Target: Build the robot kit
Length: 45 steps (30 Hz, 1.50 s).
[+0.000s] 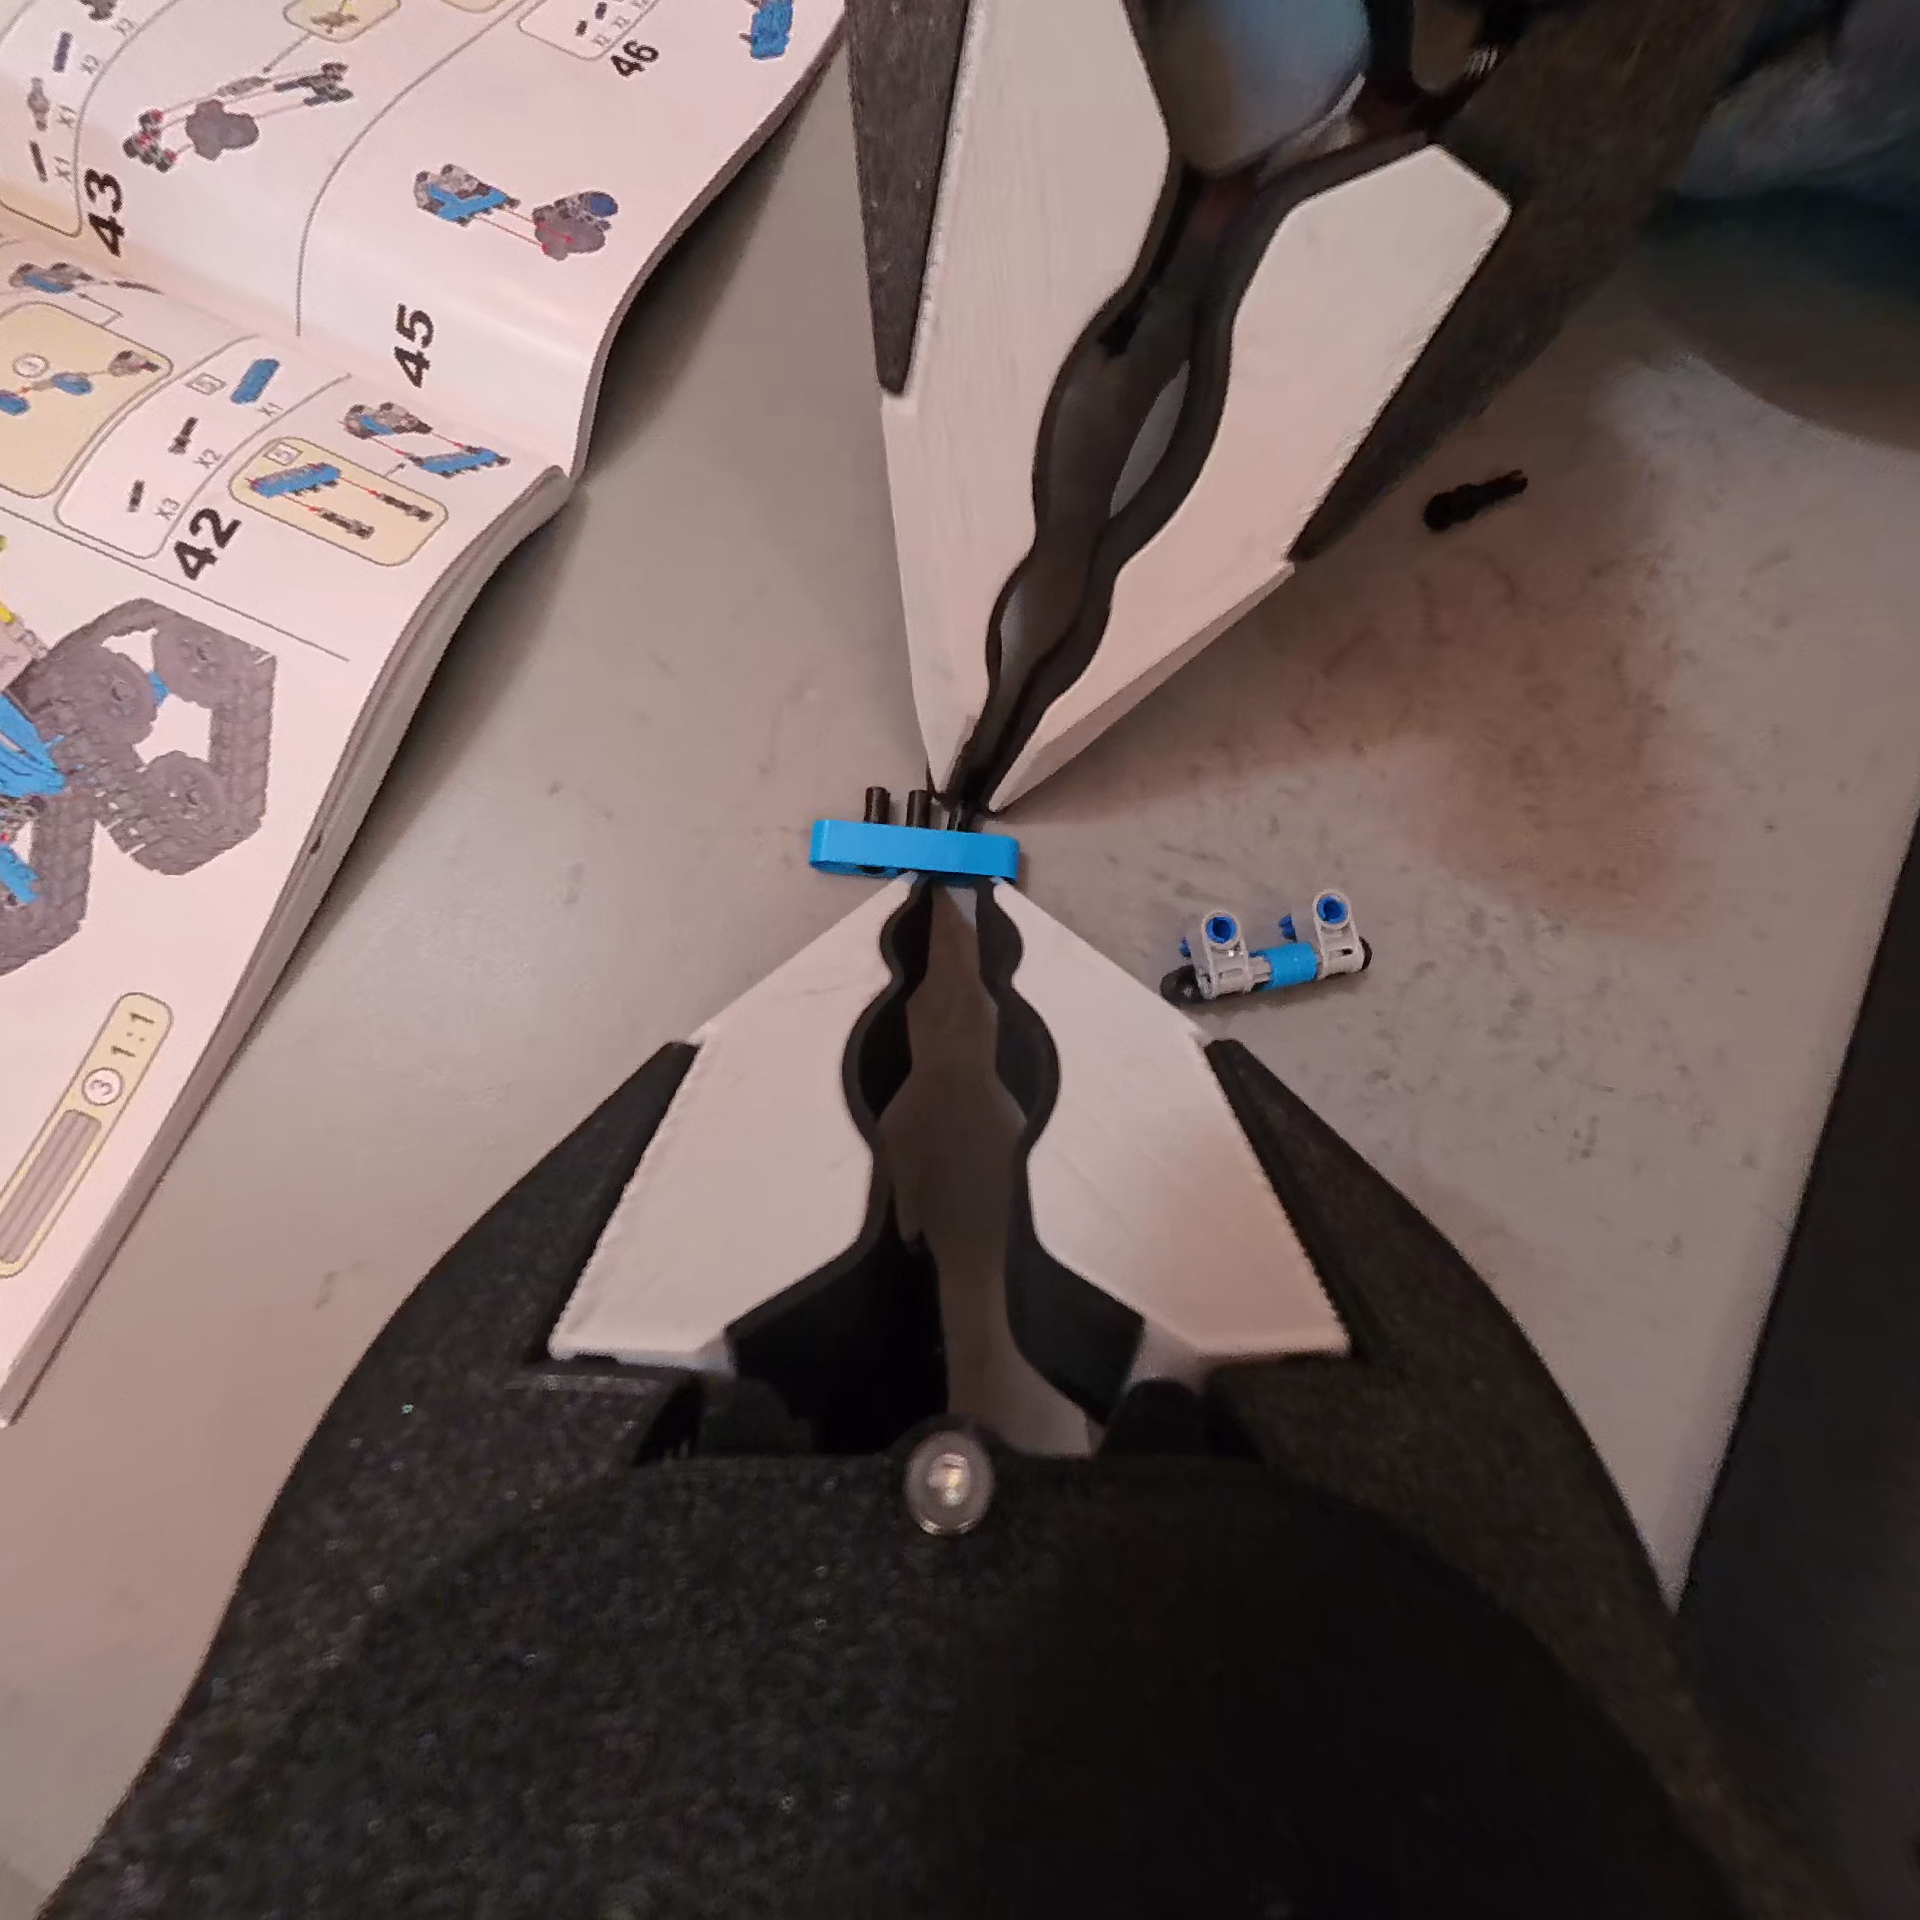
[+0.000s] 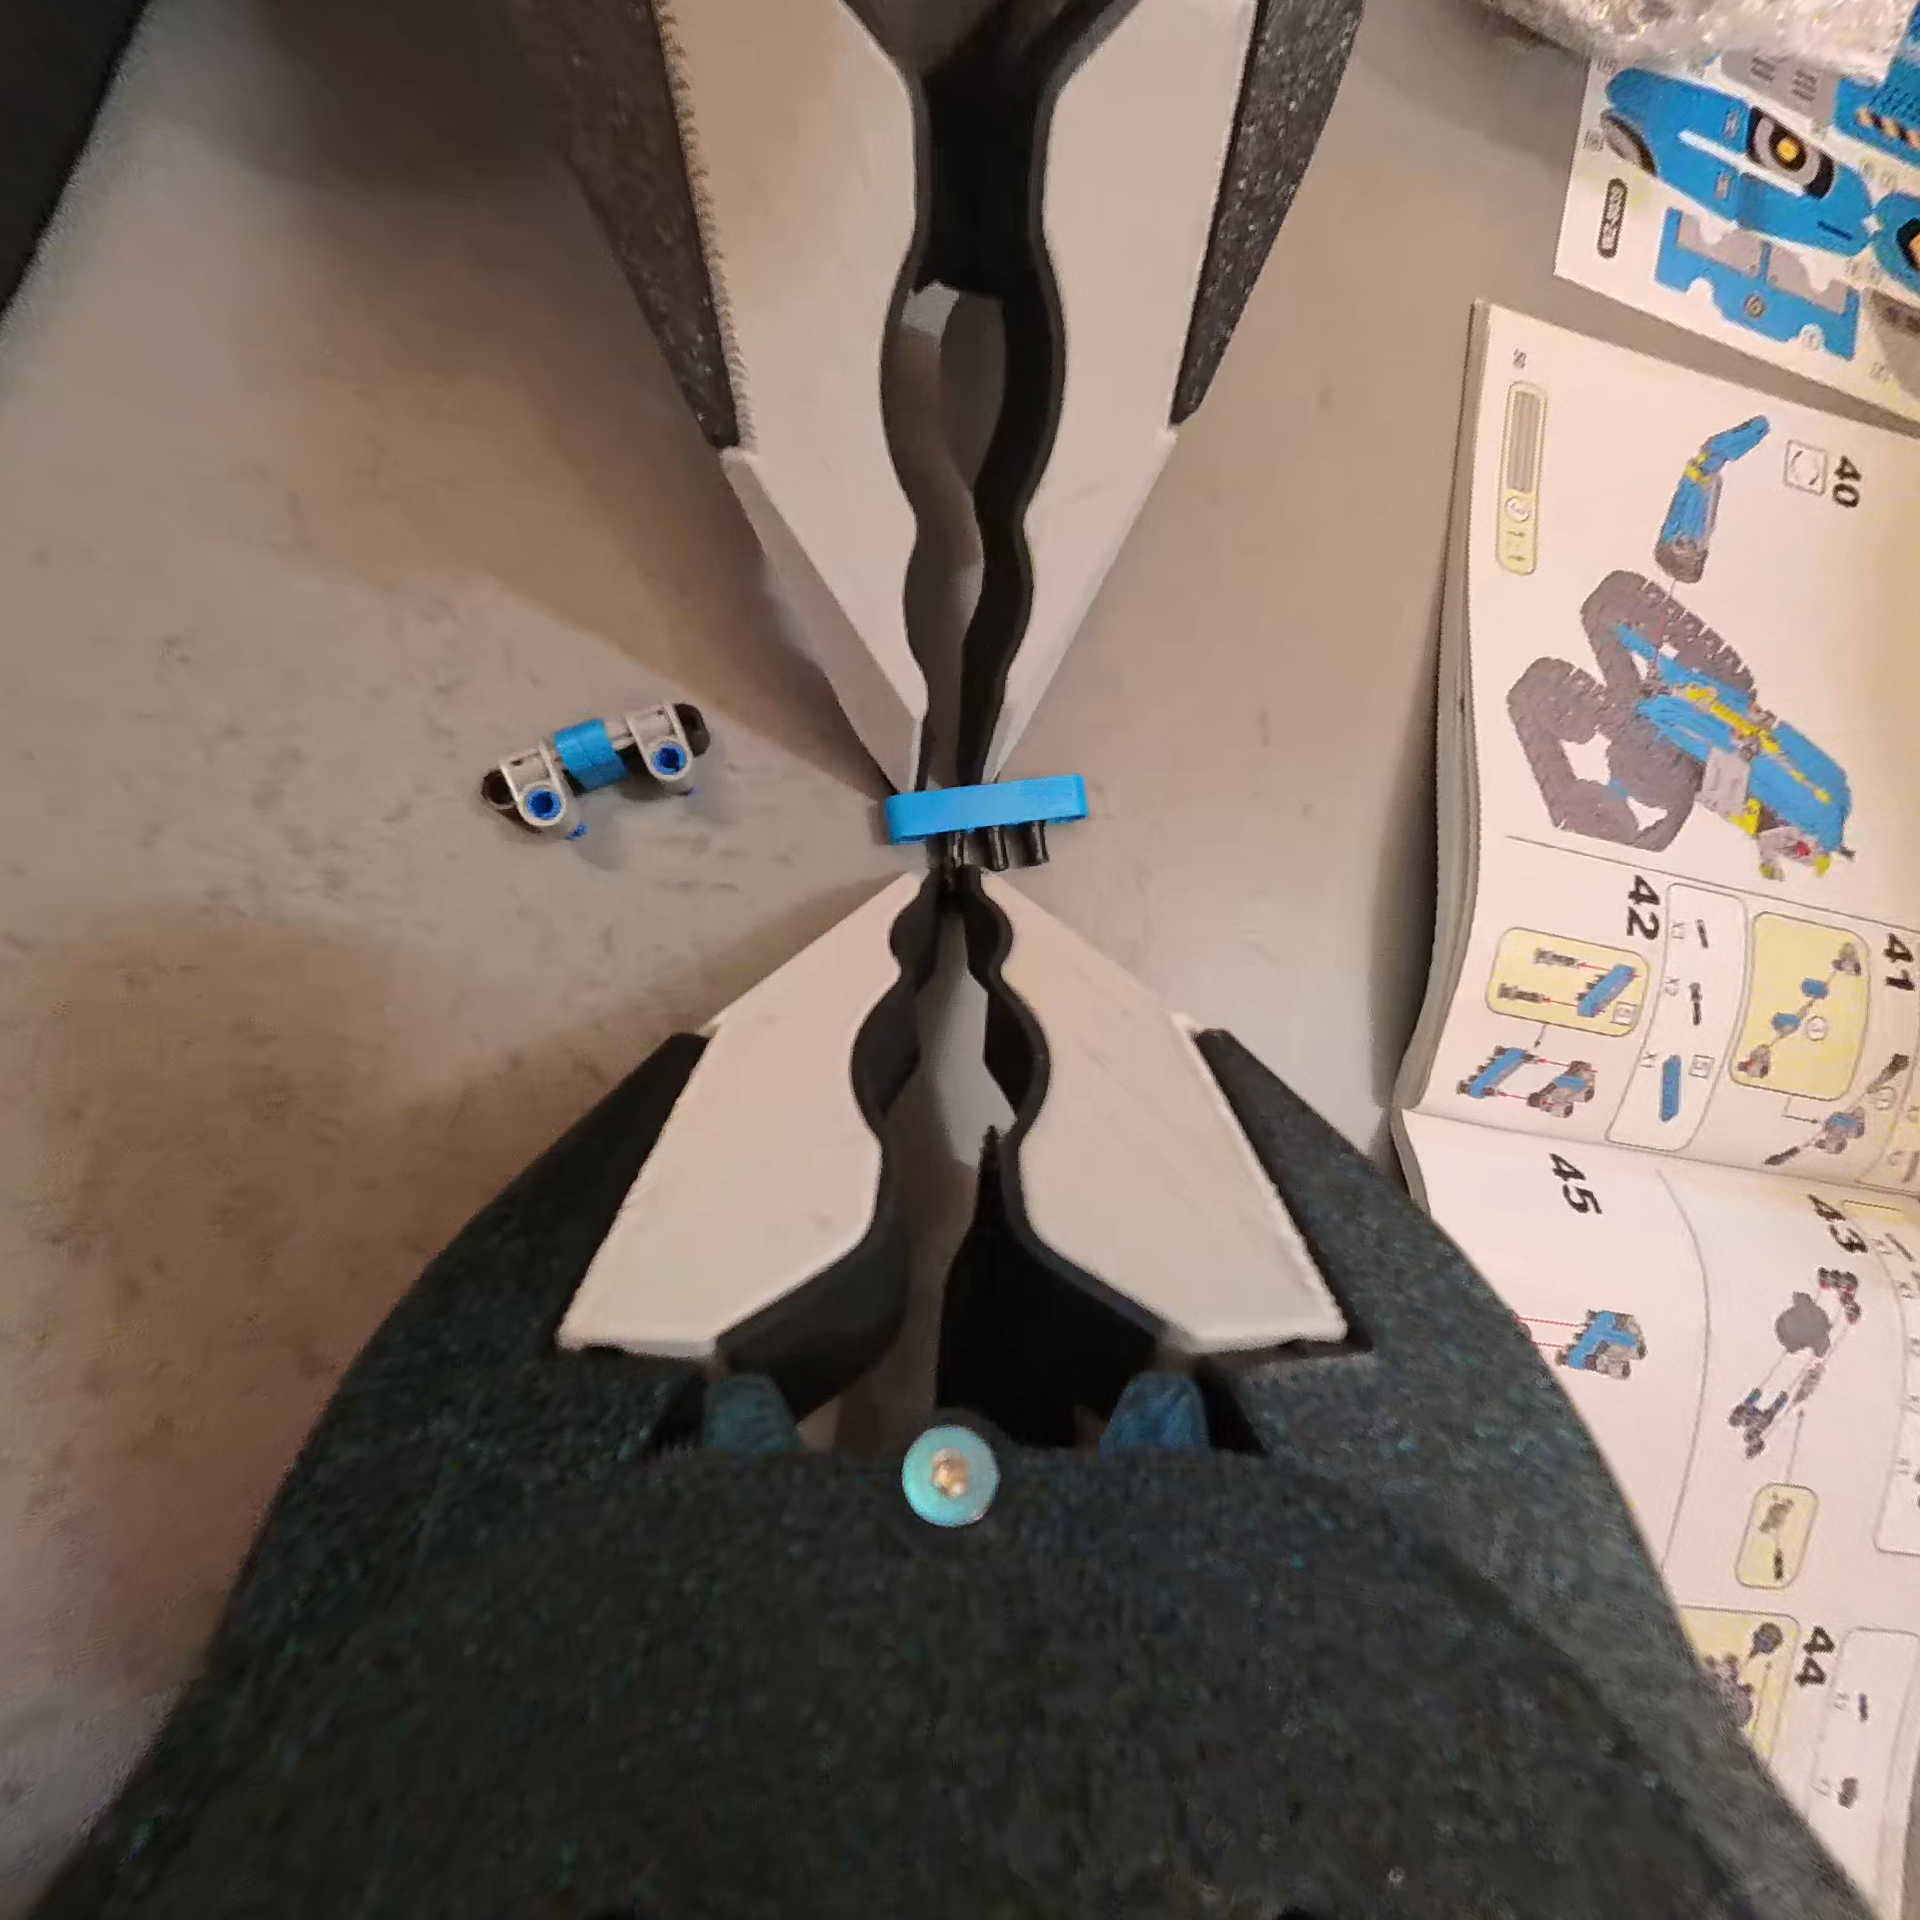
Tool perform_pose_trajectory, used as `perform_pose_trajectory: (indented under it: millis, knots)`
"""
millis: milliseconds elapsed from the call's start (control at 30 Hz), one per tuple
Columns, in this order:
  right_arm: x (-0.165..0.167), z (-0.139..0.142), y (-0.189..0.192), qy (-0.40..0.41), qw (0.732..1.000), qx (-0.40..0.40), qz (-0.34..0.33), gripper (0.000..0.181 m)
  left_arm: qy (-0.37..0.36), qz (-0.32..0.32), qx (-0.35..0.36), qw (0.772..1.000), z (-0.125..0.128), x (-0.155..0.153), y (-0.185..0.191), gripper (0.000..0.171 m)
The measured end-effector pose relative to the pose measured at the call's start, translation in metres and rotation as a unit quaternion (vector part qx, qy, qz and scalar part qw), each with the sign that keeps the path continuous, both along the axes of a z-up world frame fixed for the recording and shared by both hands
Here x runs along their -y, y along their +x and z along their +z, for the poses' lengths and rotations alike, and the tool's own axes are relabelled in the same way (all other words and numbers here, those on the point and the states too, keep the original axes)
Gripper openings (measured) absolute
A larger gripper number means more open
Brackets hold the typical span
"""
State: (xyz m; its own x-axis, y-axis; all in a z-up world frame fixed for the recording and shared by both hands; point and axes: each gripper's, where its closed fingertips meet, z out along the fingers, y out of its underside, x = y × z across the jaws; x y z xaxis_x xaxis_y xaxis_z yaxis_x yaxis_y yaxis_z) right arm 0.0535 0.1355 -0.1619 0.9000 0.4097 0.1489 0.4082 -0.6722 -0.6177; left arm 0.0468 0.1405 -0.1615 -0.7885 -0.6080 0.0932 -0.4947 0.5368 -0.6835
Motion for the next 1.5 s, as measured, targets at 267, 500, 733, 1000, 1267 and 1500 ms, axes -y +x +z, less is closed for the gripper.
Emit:
perform_pose_trajectory:
  millis: [267,500,733,1000,1267,1500]
  knots:
    - [0.002,0.001,0.008,0.010,0.999,0.048,-0.003,0.004,-0.007,-0.005,-0.001,1.000,0.000,-0.001,0.001,0.002]
    - [0.001,0.001,0.008,0.012,1.000,0.018,-0.006,0.004,0.001,-0.011,0.002,1.000,0.000,-0.001,0.001,0.002]
    - [-0.001,0.001,0.005,0.013,1.000,0.014,-0.003,0.005,0.005,-0.010,-0.010,1.000,0.000,-0.002,0.000,0.005]
    - [0.002,0.002,0.007,0.009,1.000,0.004,-0.005,0.011,0.018,0.022,-0.006,1.000,0.004,-0.009,0.000,0.040]
    - [0.004,0.002,0.005,-0.007,0.998,-0.062,-0.029,0.015,0.012,0.051,0.000,0.999,0.001,-0.002,0.007,0.052]
    - [0.002,-0.001,0.004,-0.001,0.995,-0.090,-0.030,0.004,0.022,0.051,0.024,0.998,0.000,-0.004,0.012,0.040]
